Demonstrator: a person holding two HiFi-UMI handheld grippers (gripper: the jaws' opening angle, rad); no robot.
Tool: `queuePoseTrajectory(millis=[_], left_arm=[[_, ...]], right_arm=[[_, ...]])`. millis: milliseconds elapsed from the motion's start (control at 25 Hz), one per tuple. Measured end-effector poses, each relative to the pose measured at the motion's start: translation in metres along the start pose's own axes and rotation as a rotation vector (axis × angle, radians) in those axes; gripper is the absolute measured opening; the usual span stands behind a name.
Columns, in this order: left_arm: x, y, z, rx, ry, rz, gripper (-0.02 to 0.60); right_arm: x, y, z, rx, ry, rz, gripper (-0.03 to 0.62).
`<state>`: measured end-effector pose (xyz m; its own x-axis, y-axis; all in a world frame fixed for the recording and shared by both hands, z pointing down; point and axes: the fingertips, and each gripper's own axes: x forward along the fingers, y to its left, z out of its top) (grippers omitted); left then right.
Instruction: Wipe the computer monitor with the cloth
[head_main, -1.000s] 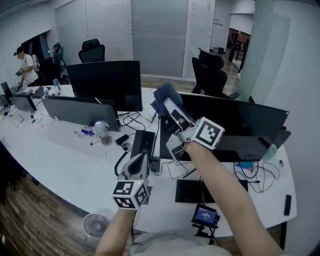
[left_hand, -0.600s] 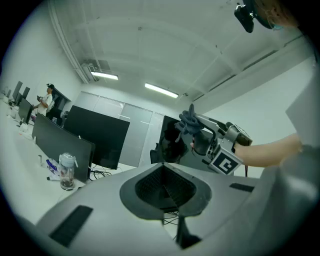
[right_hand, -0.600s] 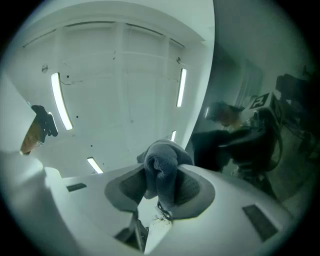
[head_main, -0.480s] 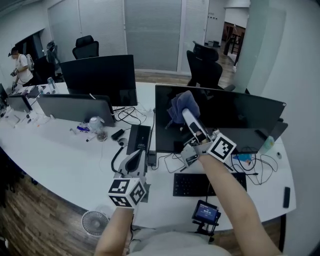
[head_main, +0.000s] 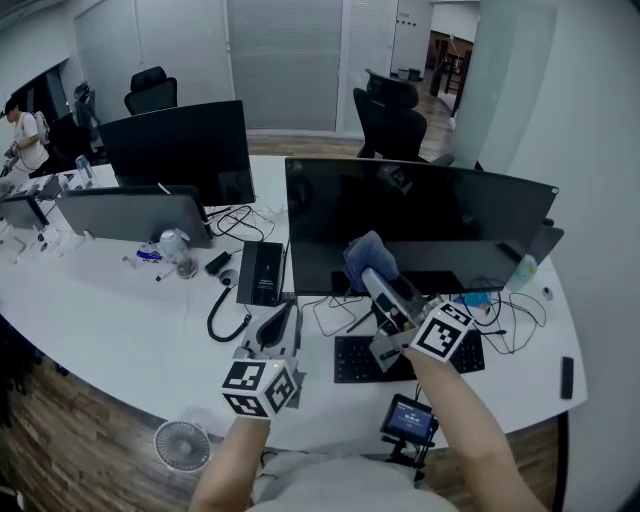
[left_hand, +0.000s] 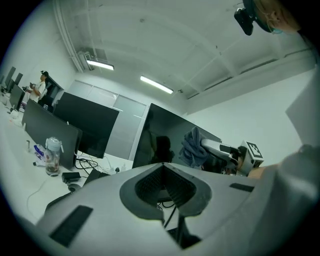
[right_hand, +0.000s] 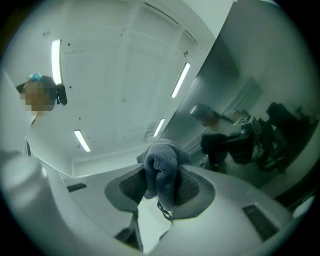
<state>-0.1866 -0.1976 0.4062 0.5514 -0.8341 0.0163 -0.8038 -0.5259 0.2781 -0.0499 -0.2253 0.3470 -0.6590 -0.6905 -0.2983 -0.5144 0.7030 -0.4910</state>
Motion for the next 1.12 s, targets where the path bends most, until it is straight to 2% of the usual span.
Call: queuePoseTrajectory(millis=[200, 360, 640, 880, 1120], left_arm=[[0.005, -0.011, -0.013, -0.018, 0.011, -0.023, 0.008], [0.003, -0.016, -0.025, -0.009, 0.033, -0.03, 0.008], [-0.001, -0.029, -0.041, 0.048, 0.052, -0.046, 0.008], [-0.006, -0.036, -0.051, 0.075, 0.045, -0.053, 0.008], [-0.011, -0.042, -0.06, 0.082, 0.049, -0.064, 0.008]], right_arm=[[-0.022, -0.002, -0.033, -0.103, 0.096, -0.091, 0.126], [-0.042, -0.007, -0.053, -0.173, 0.117, -0.202, 0.126], [-0.074, -0.015, -0.089, -0.182, 0.148, -0.35, 0.126], [-0.086, -0.005, -0.101, -0.231, 0.118, -0.475, 0.126], [-0.089, 0.01, -0.116, -0.279, 0.151, -0.502, 0.126]])
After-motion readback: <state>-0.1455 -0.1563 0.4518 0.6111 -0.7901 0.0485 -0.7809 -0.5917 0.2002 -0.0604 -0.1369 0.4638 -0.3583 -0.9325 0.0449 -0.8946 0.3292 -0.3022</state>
